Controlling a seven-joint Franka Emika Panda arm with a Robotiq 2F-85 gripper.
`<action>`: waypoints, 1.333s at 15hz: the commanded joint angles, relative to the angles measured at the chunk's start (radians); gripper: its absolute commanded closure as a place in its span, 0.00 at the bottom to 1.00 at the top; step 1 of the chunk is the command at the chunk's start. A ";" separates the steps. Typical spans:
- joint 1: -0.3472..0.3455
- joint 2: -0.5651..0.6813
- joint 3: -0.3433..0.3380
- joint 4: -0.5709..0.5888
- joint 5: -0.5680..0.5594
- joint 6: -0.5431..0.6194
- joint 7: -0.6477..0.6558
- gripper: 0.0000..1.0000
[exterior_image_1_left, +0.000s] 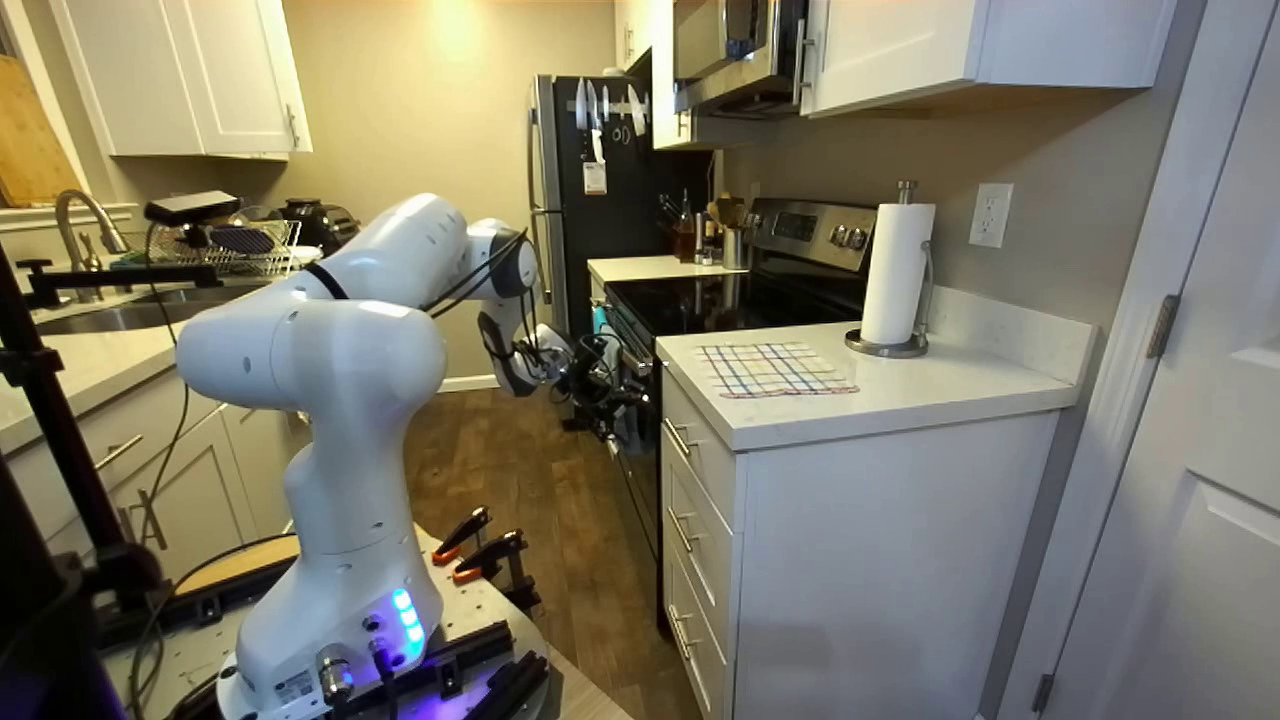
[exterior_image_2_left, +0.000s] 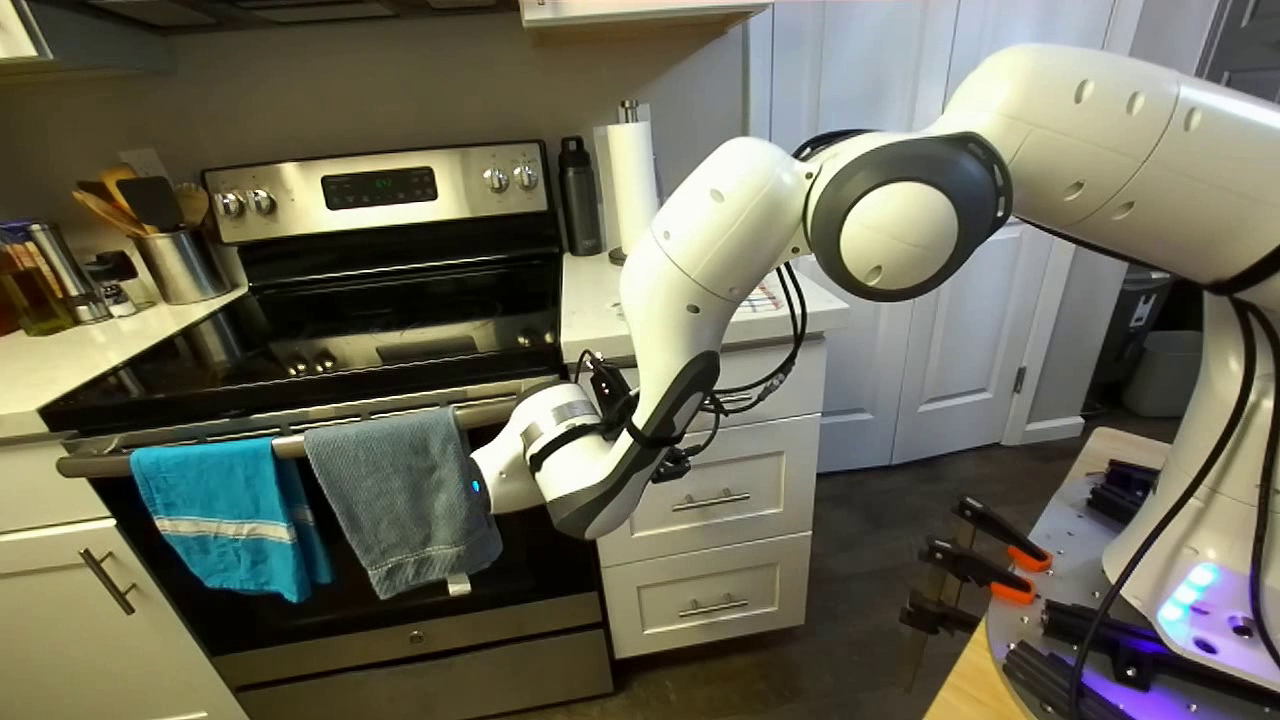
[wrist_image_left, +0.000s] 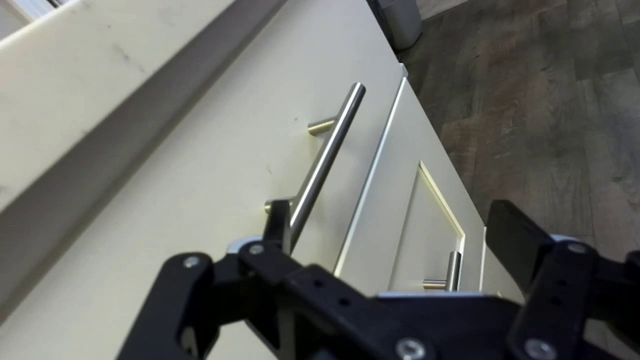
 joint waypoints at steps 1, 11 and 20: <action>-0.036 -0.019 0.020 -0.048 -0.071 0.023 0.014 0.00; -0.105 -0.025 0.075 -0.051 -0.101 0.061 0.011 0.00; -0.102 -0.028 0.079 -0.070 -0.150 0.138 0.004 0.00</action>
